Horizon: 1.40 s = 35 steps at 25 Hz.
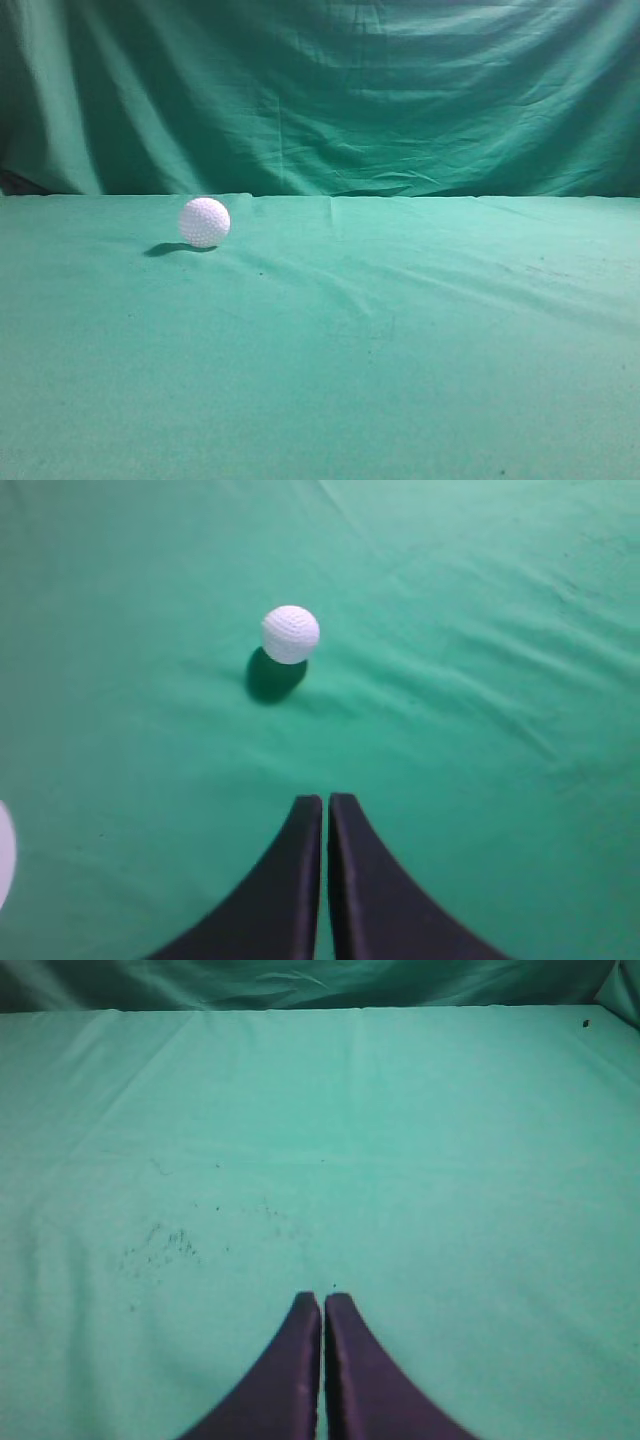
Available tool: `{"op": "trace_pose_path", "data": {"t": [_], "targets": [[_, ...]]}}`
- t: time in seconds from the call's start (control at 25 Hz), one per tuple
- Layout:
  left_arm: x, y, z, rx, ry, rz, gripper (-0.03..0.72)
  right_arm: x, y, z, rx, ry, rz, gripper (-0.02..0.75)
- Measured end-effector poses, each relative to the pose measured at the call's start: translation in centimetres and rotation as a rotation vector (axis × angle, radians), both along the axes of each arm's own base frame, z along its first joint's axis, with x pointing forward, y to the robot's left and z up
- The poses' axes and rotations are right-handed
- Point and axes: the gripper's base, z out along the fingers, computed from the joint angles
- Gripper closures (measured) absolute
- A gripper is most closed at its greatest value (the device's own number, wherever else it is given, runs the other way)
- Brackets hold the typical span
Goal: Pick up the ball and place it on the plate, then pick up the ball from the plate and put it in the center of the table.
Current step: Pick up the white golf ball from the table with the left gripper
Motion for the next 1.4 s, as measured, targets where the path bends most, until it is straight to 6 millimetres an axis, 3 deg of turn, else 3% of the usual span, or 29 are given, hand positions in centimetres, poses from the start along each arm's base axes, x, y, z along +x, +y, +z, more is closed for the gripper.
{"op": "trace_pose_path", "data": {"t": [0.36,0.68,0.8,1.0,1.04,1.08,1.24,1.28,1.4], "targets": [[6.3,-6.1,-2.4,0.117,0.046,-0.187,0.688,0.0,0.0,0.0,0.0,0.0,0.0,0.738],[13.1,-8.9,-5.4,0.194,0.15,-0.204,0.688,0.0,0.0,0.0,0.0,0.0,0.0,0.738],[14.6,-9.6,-6.3,0.198,0.173,-0.211,0.525,0.0,0.0,0.0,0.0,0.0,0.0,0.738],[15.7,-10.1,-8.3,0.193,0.229,-0.192,0.11,0.0,0.0,0.0,0.0,0.0,0.0,0.738],[15.9,-10.2,-8.7,0.191,0.237,-0.185,0.063,0.0,0.0,0.0,0.0,0.0,0.0,0.738],[16.1,-10.2,-9.2,0.191,0.242,-0.178,0.035,0.0,0.0,0.0,0.0,0.0,0.0,0.738],[16.8,-10.4,-10.8,0.193,0.25,-0.153,0.047,0.0,0.0,0.0,0.0,0.0,0.0,0.738],[17.0,-10.4,-11.2,0.194,0.247,-0.148,0.09,0.0,0.0,0.0,0.0,0.0,0.0,0.738],[17.3,-10.5,-12.2,0.199,0.254,-0.139,0.094,0.0,0.0,0.0,0.0,0.0,0.0,0.738]]}}
